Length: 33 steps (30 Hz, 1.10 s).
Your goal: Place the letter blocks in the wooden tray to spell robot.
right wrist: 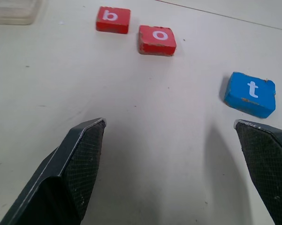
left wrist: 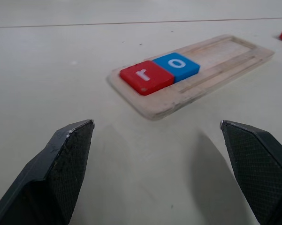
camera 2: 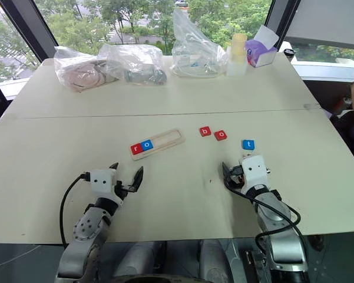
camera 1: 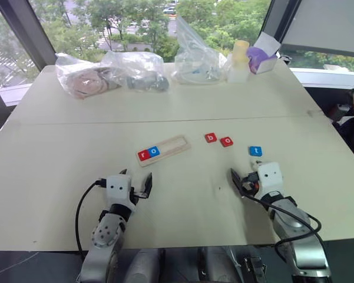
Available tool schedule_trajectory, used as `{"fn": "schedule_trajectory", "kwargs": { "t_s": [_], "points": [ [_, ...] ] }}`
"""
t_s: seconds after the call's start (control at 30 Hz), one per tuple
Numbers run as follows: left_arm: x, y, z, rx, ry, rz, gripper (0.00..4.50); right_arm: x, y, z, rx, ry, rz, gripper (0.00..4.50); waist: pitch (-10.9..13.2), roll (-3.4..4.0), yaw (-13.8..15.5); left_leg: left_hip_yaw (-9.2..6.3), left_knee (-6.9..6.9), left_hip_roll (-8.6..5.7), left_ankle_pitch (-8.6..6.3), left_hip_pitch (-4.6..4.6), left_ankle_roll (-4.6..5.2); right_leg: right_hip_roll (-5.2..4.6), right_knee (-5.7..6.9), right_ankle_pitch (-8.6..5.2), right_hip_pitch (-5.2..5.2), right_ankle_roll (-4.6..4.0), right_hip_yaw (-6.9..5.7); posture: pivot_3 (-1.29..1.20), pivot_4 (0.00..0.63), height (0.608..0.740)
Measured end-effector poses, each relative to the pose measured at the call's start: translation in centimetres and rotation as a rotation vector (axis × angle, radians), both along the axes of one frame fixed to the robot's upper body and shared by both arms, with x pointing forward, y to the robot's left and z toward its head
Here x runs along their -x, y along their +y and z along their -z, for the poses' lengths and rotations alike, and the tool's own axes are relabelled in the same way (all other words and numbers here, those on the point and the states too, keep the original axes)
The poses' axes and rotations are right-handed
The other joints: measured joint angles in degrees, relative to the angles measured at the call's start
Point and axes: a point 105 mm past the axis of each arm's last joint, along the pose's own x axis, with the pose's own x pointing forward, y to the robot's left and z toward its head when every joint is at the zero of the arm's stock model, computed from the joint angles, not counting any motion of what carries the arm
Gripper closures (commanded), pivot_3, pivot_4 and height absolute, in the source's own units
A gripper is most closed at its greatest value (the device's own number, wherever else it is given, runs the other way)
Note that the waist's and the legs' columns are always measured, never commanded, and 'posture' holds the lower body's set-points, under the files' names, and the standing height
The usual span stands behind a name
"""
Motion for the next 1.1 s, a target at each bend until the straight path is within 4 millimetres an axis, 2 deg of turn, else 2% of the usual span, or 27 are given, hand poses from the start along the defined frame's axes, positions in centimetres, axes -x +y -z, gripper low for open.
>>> {"fn": "schedule_trajectory", "kwargs": {
  "t_s": [0.23,0.73,0.9,1.1],
  "points": [
    [0.1,-0.6,-0.1,-0.017,-0.008,0.099,0.0,0.3,0.0,-0.5,0.002,-0.005,-0.013,0.04,0.0,0.0,-0.04,0.0,-0.04,0.01,0.0,-0.03,0.0,-0.01,-0.01,0.11,-0.05,-0.18,0.0,0.0,0.15,0.74],
    [0.1,-0.3,-0.3,-0.036,0.004,0.128,0.0,0.6,1.2,-0.1,0.0,0.015,-0.087,0.04,0.0,0.0,-0.02,0.0,-0.01,0.0,0.0,-0.04,0.0,0.01,0.0,0.12,-0.05,-0.18,0.0,0.0,0.15,0.74],
    [0.2,-0.8,-2.0,-0.038,-0.011,0.197,0.0,0.9,1.9,-0.4,0.005,0.041,-0.184,0.04,0.01,0.0,-0.04,0.0,0.0,0.0,0.0,-0.04,0.0,0.02,0.0,0.12,-0.05,-0.18,0.0,0.0,0.15,0.74],
    [0.7,-1.6,-3.9,-0.008,0.032,0.37,0.0,1.3,3.3,-2.2,0.011,0.078,-0.373,0.04,0.04,0.01,-0.07,-0.01,0.03,0.01,0.01,-0.04,0.01,0.05,0.04,0.12,-0.04,-0.19,-0.03,0.0,0.15,0.74]
  ]
}}
